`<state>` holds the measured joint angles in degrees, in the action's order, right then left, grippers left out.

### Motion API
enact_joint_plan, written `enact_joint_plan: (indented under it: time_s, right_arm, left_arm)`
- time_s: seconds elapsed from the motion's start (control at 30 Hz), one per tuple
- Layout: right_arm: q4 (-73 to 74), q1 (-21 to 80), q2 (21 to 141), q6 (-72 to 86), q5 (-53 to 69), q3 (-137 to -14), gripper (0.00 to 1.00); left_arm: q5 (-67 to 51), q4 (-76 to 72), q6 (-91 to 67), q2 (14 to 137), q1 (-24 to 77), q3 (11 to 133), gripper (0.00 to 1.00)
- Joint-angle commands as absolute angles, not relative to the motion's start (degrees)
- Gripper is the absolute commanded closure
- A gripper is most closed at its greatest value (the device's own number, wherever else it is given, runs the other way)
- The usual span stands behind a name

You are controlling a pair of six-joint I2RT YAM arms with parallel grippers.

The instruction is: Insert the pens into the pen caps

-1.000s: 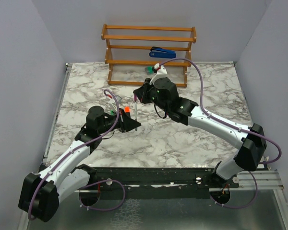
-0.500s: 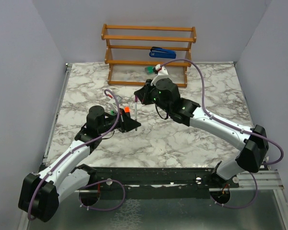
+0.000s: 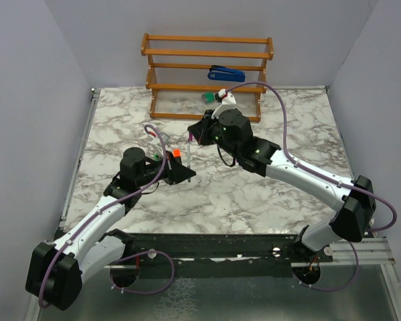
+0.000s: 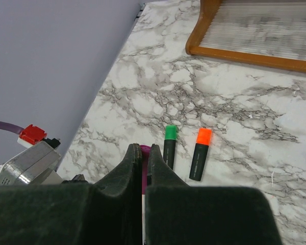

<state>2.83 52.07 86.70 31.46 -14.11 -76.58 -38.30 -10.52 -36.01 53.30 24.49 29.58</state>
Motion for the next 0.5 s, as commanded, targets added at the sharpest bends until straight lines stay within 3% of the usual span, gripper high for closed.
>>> enact_joint_plan:
  time_s: [0.0, 0.47]
  right_arm:
    - [2.61, 52.28, 86.49, 31.67, -13.08, -77.87, 1.00]
    - [0.57, 52.27, 87.15, 32.83, -13.19, -77.87, 1.00]
  left_arm:
    - [-38.06, -10.63, -35.60, 52.47, 24.61, 30.85, 1.00]
    - [-38.32, -10.53, -35.60, 52.08, 24.61, 30.59, 1.00]
